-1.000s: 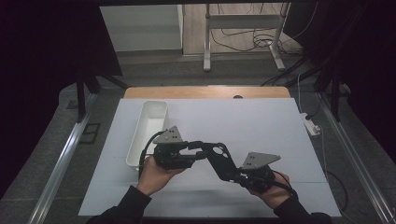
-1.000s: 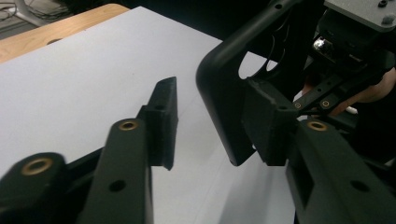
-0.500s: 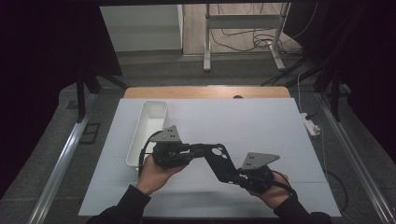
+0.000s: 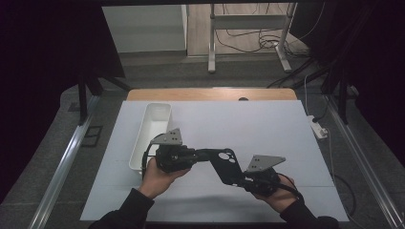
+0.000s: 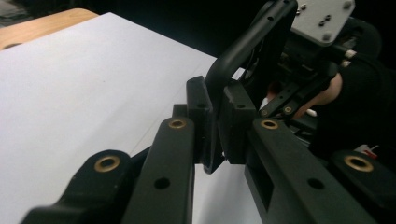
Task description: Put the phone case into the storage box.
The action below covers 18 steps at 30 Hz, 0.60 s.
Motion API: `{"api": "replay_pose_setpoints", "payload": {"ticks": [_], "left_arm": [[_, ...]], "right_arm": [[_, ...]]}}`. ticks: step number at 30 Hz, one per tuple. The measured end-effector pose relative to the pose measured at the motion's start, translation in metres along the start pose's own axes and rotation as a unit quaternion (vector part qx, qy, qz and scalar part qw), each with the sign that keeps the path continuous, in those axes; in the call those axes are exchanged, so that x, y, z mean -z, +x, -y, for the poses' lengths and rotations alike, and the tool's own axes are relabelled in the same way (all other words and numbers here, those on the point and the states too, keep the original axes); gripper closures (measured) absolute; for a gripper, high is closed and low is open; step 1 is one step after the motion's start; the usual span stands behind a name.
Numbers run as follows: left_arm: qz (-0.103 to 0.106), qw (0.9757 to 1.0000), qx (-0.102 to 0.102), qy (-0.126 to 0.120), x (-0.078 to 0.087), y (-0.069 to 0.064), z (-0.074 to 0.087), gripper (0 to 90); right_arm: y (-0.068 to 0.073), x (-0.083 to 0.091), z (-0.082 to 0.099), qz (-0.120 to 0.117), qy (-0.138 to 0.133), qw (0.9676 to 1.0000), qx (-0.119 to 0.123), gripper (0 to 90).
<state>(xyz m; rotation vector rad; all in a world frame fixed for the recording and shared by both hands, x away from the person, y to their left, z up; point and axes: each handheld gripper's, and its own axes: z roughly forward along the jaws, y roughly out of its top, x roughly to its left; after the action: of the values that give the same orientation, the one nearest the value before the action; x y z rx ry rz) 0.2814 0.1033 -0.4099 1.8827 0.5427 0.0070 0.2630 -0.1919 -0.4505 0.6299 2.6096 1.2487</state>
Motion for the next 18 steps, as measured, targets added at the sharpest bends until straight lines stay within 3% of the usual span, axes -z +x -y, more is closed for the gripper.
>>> {"api": "replay_pose_setpoints", "payload": {"ticks": [5, 15, 18], "left_arm": [[-0.001, 1.0, -0.001, -0.001, -0.0003, -0.002, -0.0015, 83.2], [-0.019, 0.9996, -0.013, 0.013, -0.0004, -0.0057, -0.0047, 83.2], [-0.03, 0.9993, -0.016, 0.017, 0.0014, -0.0065, -0.0059, 83.1]], "right_arm": [[-0.0017, -0.0019, 0.0003, 0.015, 0.005, 0.9999, -0.006, 66.4], [0.0017, -0.0073, -0.0025, 0.034, 0.004, 0.9994, 0.007, 34.0], [0.0001, -0.0051, -0.0024, 0.028, 0.003, 0.9996, 0.002, 26.2]]}}
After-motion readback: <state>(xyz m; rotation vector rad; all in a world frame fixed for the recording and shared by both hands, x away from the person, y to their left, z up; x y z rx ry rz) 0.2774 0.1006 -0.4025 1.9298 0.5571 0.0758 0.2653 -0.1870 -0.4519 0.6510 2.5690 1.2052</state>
